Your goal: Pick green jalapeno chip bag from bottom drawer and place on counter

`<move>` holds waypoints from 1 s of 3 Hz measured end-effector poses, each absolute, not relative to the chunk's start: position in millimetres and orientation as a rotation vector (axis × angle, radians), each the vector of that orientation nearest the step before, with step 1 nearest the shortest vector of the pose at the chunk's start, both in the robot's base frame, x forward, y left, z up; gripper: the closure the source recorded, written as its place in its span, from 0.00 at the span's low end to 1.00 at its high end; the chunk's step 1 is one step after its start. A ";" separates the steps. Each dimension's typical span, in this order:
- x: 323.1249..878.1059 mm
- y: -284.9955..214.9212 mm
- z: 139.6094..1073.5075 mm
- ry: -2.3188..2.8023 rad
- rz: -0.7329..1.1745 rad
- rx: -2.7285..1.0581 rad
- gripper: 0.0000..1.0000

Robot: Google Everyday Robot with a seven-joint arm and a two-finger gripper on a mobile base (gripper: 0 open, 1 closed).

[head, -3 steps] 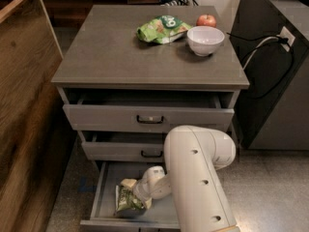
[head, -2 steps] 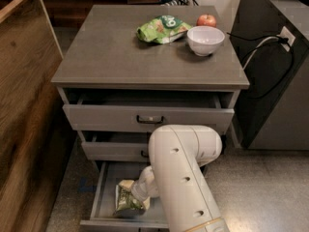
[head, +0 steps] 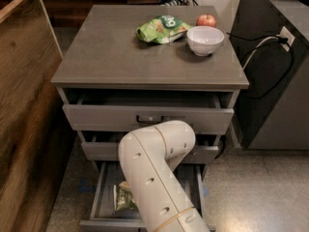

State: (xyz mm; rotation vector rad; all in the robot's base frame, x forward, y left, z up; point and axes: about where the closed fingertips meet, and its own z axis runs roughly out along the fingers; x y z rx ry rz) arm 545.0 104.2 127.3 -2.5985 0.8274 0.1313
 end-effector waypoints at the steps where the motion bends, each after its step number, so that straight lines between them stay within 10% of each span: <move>1: 546.2 103.3 124.7 0.824 0.141 -2.594 0.00; 3: 546.8 100.1 125.2 0.803 0.165 -2.538 0.00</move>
Offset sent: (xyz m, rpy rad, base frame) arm 0.0051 -0.0086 -0.0015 0.0546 0.0050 -0.0078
